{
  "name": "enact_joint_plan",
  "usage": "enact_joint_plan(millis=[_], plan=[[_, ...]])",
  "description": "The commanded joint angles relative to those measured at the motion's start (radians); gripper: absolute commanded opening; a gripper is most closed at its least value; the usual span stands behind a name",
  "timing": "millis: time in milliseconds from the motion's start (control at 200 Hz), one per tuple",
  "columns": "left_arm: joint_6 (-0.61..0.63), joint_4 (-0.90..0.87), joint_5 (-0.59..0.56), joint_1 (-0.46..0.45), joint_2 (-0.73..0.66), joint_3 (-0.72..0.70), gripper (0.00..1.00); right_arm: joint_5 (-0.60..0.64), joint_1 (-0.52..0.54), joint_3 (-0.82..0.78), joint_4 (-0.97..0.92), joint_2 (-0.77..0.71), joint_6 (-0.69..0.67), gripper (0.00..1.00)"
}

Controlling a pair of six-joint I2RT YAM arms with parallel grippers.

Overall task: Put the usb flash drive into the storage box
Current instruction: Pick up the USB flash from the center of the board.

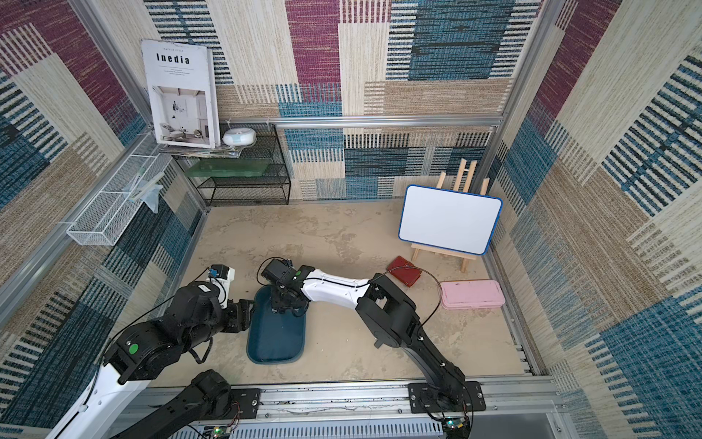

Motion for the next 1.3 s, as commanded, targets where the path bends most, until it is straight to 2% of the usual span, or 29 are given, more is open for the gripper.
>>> enact_joint_plan(millis=[0, 165, 300, 526, 671, 781, 916, 1042, 1157, 1297], plan=[[-0.001, -0.005, -0.012, 0.001, 0.0, 0.001, 0.72, 0.027, -0.001, -0.014, -0.022, -0.044, -0.018, 0.42], [-0.003, -0.005, -0.012, 0.001, 0.002, 0.001, 0.72, 0.054, -0.002, -0.06, -0.033, -0.132, -0.037, 0.43], [-0.002, -0.005, -0.011, 0.001, 0.004, 0.001, 0.72, 0.165, -0.018, -0.156, -0.073, -0.264, -0.036, 0.43], [-0.001, -0.003, 0.008, -0.008, 0.013, -0.001, 0.72, 0.384, -0.112, -0.537, 0.004, -0.653, -0.112, 0.45], [0.011, 0.004, 0.041, -0.023, 0.04, -0.001, 0.72, 0.42, -0.256, -0.812, 0.094, -0.907, -0.186, 0.47], [0.035, 0.021, 0.115, -0.042, 0.083, 0.002, 0.71, 0.449, -0.381, -0.995, 0.165, -1.071, -0.23, 0.5], [0.053, 0.022, 0.187, -0.113, 0.177, 0.023, 0.66, 0.458, -0.507, -1.177, 0.268, -1.207, -0.258, 0.53], [-0.062, 0.119, 0.225, -0.233, 0.267, -0.01, 0.64, 0.477, -0.564, -1.317, 0.371, -1.271, -0.261, 0.54], [-0.154, 0.213, 0.158, -0.38, 0.398, 0.004, 0.63, 0.504, -0.574, -1.395, 0.444, -1.303, -0.252, 0.54], [-0.225, 0.304, 0.126, -0.468, 0.59, 0.07, 0.62, 0.556, -0.575, -1.433, 0.455, -1.339, -0.222, 0.56]])
